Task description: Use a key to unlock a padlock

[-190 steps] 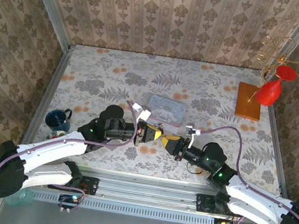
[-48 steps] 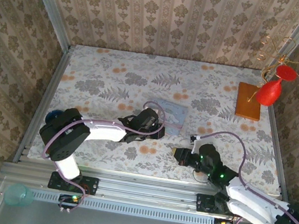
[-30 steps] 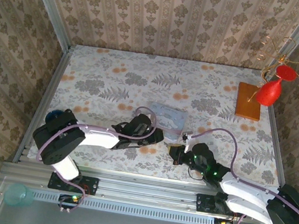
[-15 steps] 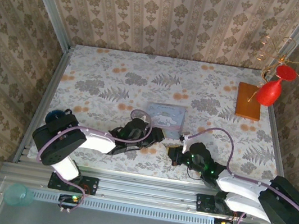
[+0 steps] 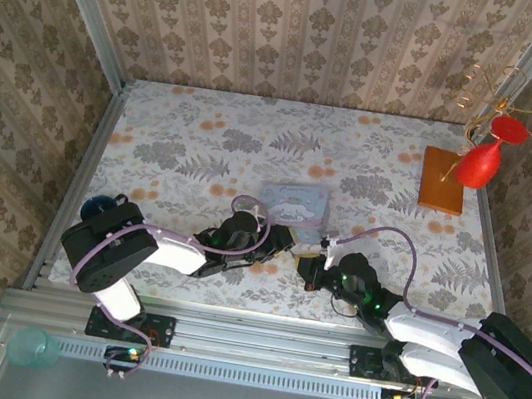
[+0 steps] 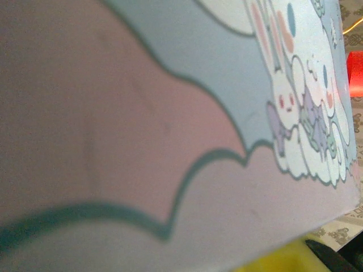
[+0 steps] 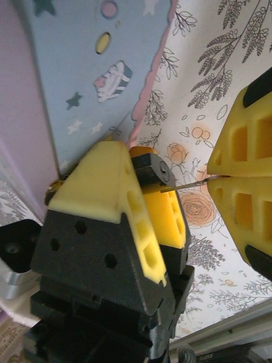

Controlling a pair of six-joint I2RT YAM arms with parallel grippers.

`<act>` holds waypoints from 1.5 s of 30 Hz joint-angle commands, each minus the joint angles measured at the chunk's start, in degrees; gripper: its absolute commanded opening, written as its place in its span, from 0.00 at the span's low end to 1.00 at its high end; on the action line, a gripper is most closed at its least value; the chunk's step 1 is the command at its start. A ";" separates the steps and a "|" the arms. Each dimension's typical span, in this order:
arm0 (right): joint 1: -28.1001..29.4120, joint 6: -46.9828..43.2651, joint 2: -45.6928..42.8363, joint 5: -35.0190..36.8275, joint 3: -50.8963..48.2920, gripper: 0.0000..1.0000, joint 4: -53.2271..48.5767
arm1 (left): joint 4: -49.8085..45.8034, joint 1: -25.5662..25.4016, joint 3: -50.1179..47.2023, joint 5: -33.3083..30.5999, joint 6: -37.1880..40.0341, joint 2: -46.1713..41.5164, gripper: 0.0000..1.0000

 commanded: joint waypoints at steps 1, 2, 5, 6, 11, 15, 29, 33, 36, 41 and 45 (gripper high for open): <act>-0.03 -0.88 -1.82 2.70 -0.77 0.00 -0.03 | 4.07 -0.25 -0.94 -0.07 -0.99 -0.61 0.09; -0.06 -0.85 -2.02 2.80 -0.76 0.00 -0.54 | 4.34 -0.15 -1.29 -0.24 -1.08 -0.62 0.09; -0.02 -0.85 -2.14 2.67 -0.99 0.00 -0.69 | 5.02 -0.08 -1.79 -0.64 -1.29 -0.62 0.09; -0.02 -0.85 -2.07 2.57 -1.13 0.00 -0.59 | 5.29 -0.11 -1.83 -0.80 -1.28 -0.55 0.09; 0.02 -0.94 -0.38 1.08 -1.13 0.00 0.67 | 6.52 0.23 -2.75 -1.61 -1.90 -0.40 0.09; 0.15 -0.68 1.98 0.49 -1.60 0.00 3.00 | 6.87 0.31 -3.02 -1.83 -2.15 -0.71 0.09; 0.14 -1.27 6.08 -1.96 -0.80 0.00 7.67 | 8.26 1.22 -3.85 -1.52 -2.80 -0.71 0.09; 0.17 -1.02 5.30 -1.75 -1.32 0.00 6.95 | 8.84 1.74 -4.42 -1.37 -3.21 -0.63 0.08; 0.17 -0.79 4.98 -1.87 -1.54 0.00 6.75 | 9.30 2.00 -4.51 -1.17 -3.55 -0.54 0.08; 0.15 -0.86 5.51 -2.24 -1.07 0.00 7.12 | 9.03 1.99 -3.75 -0.64 -3.42 -0.35 0.08; 0.15 -1.02 5.20 -1.37 -0.64 0.00 6.85 | 7.98 1.84 -3.22 -0.29 -3.16 -0.90 0.08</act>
